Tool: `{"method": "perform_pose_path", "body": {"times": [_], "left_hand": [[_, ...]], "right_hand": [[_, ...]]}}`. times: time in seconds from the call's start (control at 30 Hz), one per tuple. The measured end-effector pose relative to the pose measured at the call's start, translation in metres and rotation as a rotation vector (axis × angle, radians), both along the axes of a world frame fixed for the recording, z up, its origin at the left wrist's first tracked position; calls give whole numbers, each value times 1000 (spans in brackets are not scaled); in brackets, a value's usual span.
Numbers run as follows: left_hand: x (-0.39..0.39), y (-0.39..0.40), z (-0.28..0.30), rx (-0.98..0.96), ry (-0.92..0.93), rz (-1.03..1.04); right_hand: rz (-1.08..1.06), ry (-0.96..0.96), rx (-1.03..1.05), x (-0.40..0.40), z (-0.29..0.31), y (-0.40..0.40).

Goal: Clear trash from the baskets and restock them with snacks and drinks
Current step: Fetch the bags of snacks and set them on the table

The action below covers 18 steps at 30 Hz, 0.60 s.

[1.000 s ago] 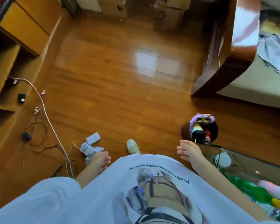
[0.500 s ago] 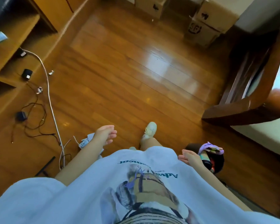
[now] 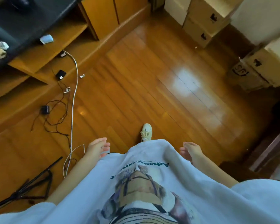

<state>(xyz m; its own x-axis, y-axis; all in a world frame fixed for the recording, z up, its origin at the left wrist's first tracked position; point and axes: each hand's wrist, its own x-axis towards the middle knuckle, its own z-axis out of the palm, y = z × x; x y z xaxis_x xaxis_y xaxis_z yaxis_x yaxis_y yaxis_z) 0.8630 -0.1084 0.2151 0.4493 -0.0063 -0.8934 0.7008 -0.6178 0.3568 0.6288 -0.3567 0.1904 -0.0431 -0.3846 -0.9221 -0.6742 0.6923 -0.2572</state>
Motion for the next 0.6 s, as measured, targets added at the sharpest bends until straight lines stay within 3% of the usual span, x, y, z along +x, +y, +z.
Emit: {"method": "perform_pose_path", "body": {"times": [0.17,0.4,0.6], "left_hand": [[44,-27,10,35,-53,160],[83,-48,2,101,34,321],[131,-68,-19,29,84,407]], "right_hand": [[233,-100,-68,125,1,-77],[458,-232,-65,254,12,-131],[493,-231,-39,304,5,-164]]}}
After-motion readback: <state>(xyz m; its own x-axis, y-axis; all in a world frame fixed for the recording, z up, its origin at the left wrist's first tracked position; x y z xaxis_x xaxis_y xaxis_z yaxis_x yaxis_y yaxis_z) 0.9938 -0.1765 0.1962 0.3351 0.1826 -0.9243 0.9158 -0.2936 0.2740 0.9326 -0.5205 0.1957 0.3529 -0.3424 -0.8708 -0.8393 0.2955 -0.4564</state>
